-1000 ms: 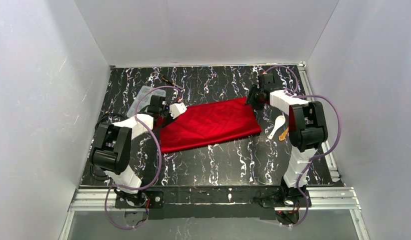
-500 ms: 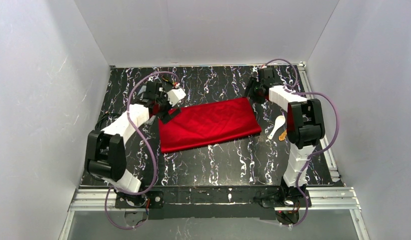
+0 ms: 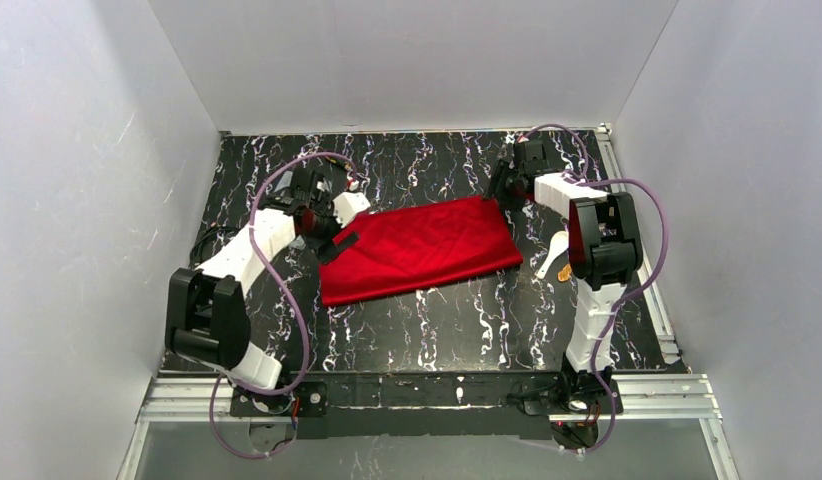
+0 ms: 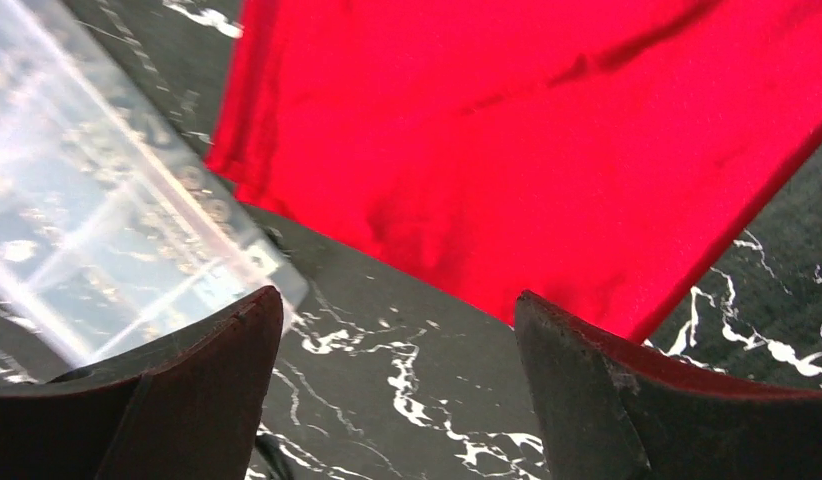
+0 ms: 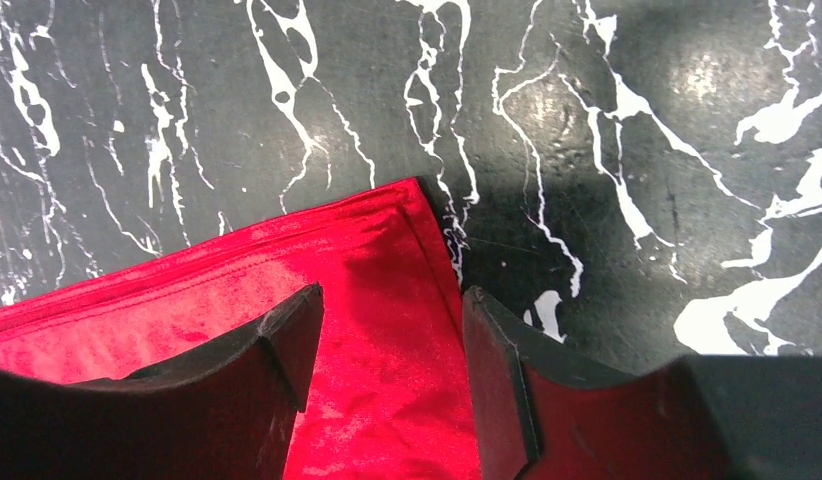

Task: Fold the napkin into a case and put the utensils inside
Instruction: Smooth out the rectangle-folded napkin at the center of the board.

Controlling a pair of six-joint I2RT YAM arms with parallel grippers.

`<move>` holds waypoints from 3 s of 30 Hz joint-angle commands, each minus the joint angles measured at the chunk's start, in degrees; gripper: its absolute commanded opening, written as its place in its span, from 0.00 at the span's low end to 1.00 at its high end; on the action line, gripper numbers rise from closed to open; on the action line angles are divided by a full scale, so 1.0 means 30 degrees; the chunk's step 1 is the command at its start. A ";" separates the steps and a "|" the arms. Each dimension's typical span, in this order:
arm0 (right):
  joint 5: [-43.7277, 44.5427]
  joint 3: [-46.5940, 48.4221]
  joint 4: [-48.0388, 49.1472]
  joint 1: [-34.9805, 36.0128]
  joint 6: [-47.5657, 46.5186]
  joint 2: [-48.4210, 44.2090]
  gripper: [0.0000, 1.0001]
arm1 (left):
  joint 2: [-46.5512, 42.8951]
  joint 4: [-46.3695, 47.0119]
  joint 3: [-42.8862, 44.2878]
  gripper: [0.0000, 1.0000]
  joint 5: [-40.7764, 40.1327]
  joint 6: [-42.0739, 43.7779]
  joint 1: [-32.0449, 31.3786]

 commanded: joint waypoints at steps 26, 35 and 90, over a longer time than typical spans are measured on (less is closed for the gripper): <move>-0.0694 -0.1089 0.0148 -0.1202 -0.0952 -0.3053 0.66 | 0.2867 -0.0800 0.1653 0.84 0.0049 -0.0653 -0.1691; -0.0164 0.4593 -0.2286 0.0282 -0.4213 0.0659 0.75 | -0.0450 -0.5222 0.0310 0.91 0.1508 0.2036 -0.1682; 0.0586 0.0155 0.0217 -0.1167 -0.3236 -0.0709 0.01 | -0.1195 0.0043 -0.5557 0.59 -0.1163 0.4969 -0.3422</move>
